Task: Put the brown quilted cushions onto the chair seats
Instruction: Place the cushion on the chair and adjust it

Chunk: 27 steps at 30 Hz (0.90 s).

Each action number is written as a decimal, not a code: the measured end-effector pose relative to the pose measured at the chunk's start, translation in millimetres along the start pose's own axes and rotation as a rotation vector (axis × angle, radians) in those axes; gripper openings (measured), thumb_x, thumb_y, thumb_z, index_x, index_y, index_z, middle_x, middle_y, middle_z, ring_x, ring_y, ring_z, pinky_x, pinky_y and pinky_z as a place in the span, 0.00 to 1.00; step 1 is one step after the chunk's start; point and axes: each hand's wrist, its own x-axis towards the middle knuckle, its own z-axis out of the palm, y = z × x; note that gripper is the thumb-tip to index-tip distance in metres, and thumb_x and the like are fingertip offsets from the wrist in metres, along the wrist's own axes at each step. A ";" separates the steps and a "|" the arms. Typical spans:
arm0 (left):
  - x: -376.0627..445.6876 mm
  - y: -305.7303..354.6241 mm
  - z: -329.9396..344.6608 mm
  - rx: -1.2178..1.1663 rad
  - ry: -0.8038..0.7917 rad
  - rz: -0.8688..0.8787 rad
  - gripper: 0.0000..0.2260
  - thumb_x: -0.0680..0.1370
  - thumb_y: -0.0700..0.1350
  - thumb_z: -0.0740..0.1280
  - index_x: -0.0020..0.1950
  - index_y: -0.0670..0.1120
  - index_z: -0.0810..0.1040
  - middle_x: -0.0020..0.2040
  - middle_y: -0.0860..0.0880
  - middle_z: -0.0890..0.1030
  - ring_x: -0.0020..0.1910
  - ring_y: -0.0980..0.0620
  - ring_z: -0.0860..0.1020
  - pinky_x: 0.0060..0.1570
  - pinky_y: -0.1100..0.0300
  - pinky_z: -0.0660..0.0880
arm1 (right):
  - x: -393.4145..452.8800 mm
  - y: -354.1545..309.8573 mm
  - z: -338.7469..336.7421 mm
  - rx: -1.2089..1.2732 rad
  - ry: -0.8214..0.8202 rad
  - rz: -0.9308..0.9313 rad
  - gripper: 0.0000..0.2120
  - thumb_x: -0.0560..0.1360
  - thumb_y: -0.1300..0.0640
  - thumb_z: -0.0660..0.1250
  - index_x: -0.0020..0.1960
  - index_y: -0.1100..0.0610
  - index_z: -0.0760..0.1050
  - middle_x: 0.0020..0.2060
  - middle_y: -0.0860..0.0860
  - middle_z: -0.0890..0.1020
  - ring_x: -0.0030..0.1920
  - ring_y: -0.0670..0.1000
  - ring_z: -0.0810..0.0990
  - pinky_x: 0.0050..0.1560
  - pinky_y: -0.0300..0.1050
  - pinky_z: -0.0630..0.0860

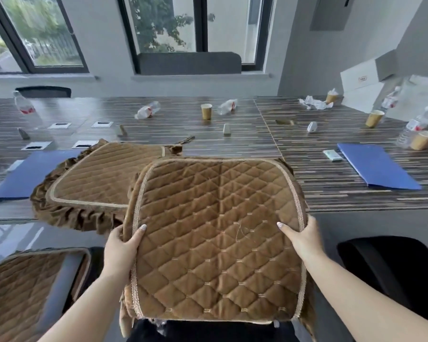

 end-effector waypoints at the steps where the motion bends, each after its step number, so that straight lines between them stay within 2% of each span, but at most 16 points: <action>1: 0.5 -14.2 1.3 0.034 -0.012 -0.034 0.19 0.73 0.52 0.73 0.60 0.44 0.77 0.50 0.46 0.81 0.48 0.48 0.77 0.45 0.56 0.72 | -5.8 11.5 3.5 -0.023 -0.011 0.027 0.30 0.67 0.51 0.76 0.63 0.58 0.68 0.52 0.52 0.77 0.50 0.53 0.74 0.51 0.47 0.70; 3: 1.9 -39.7 5.1 0.096 -0.042 -0.114 0.20 0.71 0.52 0.74 0.58 0.43 0.78 0.49 0.46 0.81 0.49 0.46 0.79 0.49 0.53 0.73 | -13.6 35.1 9.8 -0.054 -0.022 0.088 0.31 0.67 0.50 0.76 0.64 0.57 0.68 0.53 0.52 0.79 0.51 0.55 0.77 0.52 0.50 0.74; 7: -3.0 -76.6 11.0 0.184 -0.103 -0.198 0.21 0.71 0.52 0.74 0.58 0.42 0.77 0.49 0.46 0.81 0.47 0.47 0.78 0.48 0.53 0.73 | -30.1 76.5 17.4 -0.110 -0.040 0.198 0.31 0.66 0.49 0.76 0.64 0.57 0.67 0.55 0.53 0.79 0.53 0.57 0.78 0.55 0.53 0.76; 12: -7.5 -131.5 23.6 0.387 -0.187 -0.294 0.24 0.68 0.55 0.75 0.58 0.42 0.76 0.50 0.47 0.82 0.46 0.47 0.79 0.46 0.50 0.76 | -37.0 118.7 31.2 -0.194 -0.047 0.296 0.30 0.69 0.52 0.75 0.65 0.59 0.65 0.54 0.54 0.78 0.49 0.55 0.75 0.48 0.47 0.71; 16: -3.5 -165.7 41.1 0.476 -0.214 -0.401 0.29 0.69 0.52 0.76 0.64 0.41 0.70 0.57 0.42 0.79 0.55 0.40 0.78 0.49 0.50 0.74 | -25.7 146.7 49.9 -0.268 -0.051 0.354 0.35 0.70 0.51 0.74 0.70 0.59 0.62 0.60 0.58 0.77 0.58 0.62 0.76 0.50 0.49 0.71; 19: 6.3 -184.6 58.7 0.533 -0.190 -0.455 0.30 0.70 0.48 0.75 0.65 0.37 0.66 0.61 0.38 0.75 0.59 0.37 0.75 0.54 0.47 0.74 | -9.8 167.6 67.5 -0.337 -0.067 0.384 0.36 0.71 0.51 0.73 0.71 0.60 0.60 0.63 0.59 0.75 0.60 0.63 0.75 0.48 0.50 0.70; 24: 23.7 -220.6 88.4 0.641 -0.155 -0.492 0.29 0.72 0.45 0.74 0.65 0.35 0.65 0.64 0.35 0.72 0.63 0.34 0.71 0.59 0.45 0.70 | 21.7 200.2 101.5 -0.395 -0.087 0.393 0.34 0.72 0.51 0.72 0.71 0.60 0.59 0.61 0.59 0.77 0.57 0.64 0.77 0.43 0.48 0.69; 27: 36.9 -242.1 106.7 0.670 -0.136 -0.510 0.27 0.72 0.45 0.74 0.64 0.34 0.65 0.63 0.34 0.73 0.62 0.34 0.72 0.59 0.44 0.70 | 36.1 220.4 121.3 -0.429 -0.076 0.393 0.33 0.72 0.51 0.71 0.69 0.60 0.60 0.56 0.60 0.78 0.50 0.63 0.78 0.39 0.48 0.70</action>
